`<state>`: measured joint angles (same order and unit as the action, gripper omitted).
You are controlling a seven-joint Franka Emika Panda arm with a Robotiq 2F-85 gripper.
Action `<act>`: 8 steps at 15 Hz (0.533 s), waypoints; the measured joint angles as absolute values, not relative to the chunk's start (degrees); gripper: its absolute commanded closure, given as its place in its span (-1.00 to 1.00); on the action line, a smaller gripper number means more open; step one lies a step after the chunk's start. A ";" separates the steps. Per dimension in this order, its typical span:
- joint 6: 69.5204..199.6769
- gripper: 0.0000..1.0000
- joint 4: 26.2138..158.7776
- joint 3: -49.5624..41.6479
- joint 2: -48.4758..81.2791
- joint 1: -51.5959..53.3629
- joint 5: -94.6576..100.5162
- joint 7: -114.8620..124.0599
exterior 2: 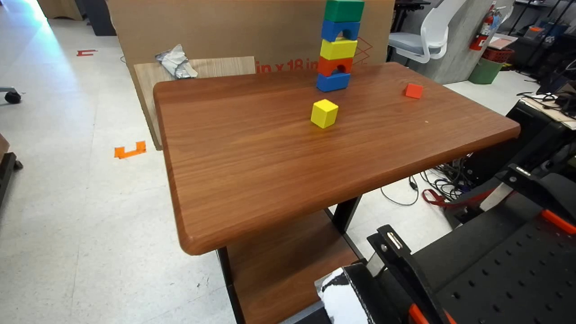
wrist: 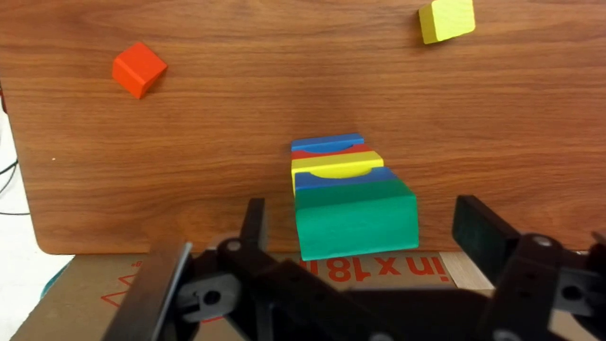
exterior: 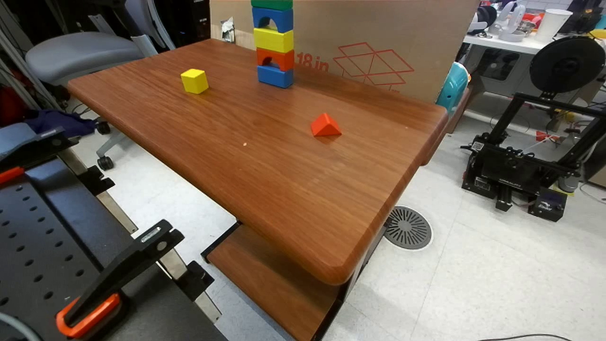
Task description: Remove the topmost green block
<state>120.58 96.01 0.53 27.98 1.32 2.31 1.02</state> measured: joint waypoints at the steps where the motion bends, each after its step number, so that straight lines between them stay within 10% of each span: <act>1: 120.31 -1.00 95.56 0.50 28.41 1.38 2.36 1.09; 5: 119.79 -1.00 94.14 0.45 29.97 1.66 3.01 1.46; 6: 119.58 -0.50 93.83 0.44 30.30 1.73 3.14 1.49; 8: 118.84 -0.35 93.17 0.43 30.88 1.82 3.39 1.51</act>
